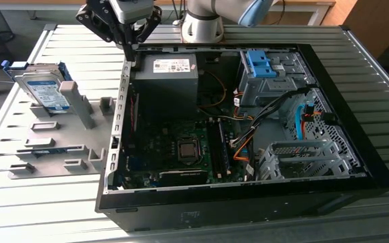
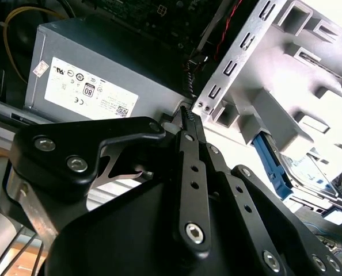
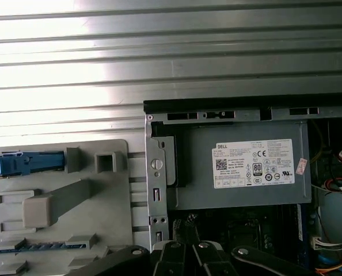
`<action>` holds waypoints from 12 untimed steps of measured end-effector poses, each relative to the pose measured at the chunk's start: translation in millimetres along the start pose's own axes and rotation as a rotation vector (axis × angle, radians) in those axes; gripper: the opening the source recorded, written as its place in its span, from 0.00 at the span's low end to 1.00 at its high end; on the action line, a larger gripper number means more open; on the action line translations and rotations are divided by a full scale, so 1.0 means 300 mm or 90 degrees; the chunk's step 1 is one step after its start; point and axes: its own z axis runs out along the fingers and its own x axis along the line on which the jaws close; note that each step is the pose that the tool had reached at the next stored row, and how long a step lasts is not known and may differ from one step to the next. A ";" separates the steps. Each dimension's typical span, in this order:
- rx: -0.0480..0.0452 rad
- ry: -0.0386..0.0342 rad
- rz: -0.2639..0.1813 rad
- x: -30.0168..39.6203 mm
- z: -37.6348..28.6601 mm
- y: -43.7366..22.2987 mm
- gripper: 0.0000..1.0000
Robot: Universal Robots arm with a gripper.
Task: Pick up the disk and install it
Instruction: 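Reach for the disk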
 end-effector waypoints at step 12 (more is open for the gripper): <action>0.0000 0.0003 0.000 0.044 0.001 0.008 0.11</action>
